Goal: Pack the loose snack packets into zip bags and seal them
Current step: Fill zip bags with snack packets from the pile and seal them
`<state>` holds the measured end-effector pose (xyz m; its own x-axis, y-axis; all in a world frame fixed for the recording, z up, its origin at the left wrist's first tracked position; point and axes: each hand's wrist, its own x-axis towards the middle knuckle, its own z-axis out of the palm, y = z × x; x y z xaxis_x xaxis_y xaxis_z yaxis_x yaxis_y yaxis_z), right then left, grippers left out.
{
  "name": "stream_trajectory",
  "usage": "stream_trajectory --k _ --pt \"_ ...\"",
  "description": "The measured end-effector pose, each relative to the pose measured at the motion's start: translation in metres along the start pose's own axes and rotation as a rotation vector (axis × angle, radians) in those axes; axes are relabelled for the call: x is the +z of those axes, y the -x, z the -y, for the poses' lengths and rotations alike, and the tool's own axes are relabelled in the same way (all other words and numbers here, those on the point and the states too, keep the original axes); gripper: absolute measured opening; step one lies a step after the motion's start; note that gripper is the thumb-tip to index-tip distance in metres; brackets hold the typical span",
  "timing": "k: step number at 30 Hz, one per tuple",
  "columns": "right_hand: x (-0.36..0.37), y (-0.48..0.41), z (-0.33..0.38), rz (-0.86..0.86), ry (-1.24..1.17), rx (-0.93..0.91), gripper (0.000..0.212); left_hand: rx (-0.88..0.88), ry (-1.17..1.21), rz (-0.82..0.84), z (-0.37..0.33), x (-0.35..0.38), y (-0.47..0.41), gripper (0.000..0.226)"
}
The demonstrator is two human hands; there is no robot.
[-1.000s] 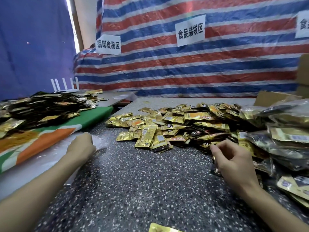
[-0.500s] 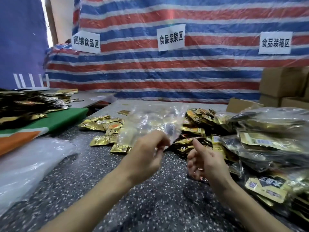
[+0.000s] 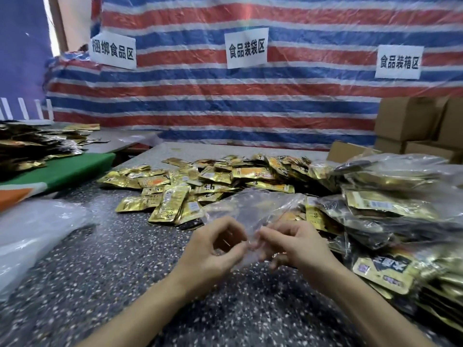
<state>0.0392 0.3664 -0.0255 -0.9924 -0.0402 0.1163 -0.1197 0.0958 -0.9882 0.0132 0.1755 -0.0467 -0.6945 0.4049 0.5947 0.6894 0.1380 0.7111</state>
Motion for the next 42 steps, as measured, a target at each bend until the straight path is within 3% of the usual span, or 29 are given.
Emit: stream_trajectory --k 6,8,12,16,20,22,25,27,30,32,35,39,42 --pt "0.009 0.005 -0.002 0.036 0.134 -0.088 0.041 -0.046 -0.163 -0.076 -0.005 0.013 0.004 0.025" --pt "0.010 0.006 0.000 0.024 0.117 -0.109 0.049 -0.085 -0.141 -0.060 -0.006 0.011 0.002 0.022" --pt "0.009 0.006 0.001 -0.021 0.121 -0.119 0.042 -0.168 0.034 -0.012 -0.010 0.006 0.000 0.010" --pt "-0.001 0.003 0.000 -0.124 0.054 -0.095 0.047 -0.325 0.262 -0.314 -0.005 -0.008 -0.008 0.012" --pt "-0.007 -0.002 -0.003 -0.202 0.043 -0.076 0.045 -0.298 0.369 -0.495 0.003 -0.030 -0.019 0.024" --pt "-0.008 -0.002 -0.006 -0.245 0.093 -0.077 0.046 -0.331 0.216 -0.521 0.019 -0.037 -0.026 0.031" --pt "-0.009 -0.003 -0.007 -0.294 0.131 -0.089 0.040 -0.594 -0.442 -0.429 0.061 -0.050 -0.042 0.024" --pt "-0.010 -0.004 -0.008 -0.303 0.126 -0.092 0.037 -0.752 -0.750 -0.301 0.084 -0.059 -0.047 0.042" --pt "-0.009 -0.004 -0.009 -0.303 0.107 -0.089 0.043 -0.870 -0.876 -0.299 0.106 -0.064 -0.046 0.067" --pt "-0.009 -0.003 -0.009 -0.308 0.089 -0.099 0.040 -0.886 -0.925 -0.328 0.113 -0.064 -0.043 0.065" --pt "-0.009 -0.001 -0.008 -0.354 0.118 -0.144 0.034 -0.861 -0.839 -0.384 0.110 -0.067 -0.044 0.060" --pt "-0.005 0.000 -0.008 -0.428 0.177 -0.229 0.039 -0.830 -0.483 -0.533 0.093 -0.071 -0.046 0.064" --pt "-0.004 0.000 -0.009 -0.480 0.164 -0.307 0.032 -0.690 -0.297 -0.628 0.077 -0.066 -0.046 0.055"
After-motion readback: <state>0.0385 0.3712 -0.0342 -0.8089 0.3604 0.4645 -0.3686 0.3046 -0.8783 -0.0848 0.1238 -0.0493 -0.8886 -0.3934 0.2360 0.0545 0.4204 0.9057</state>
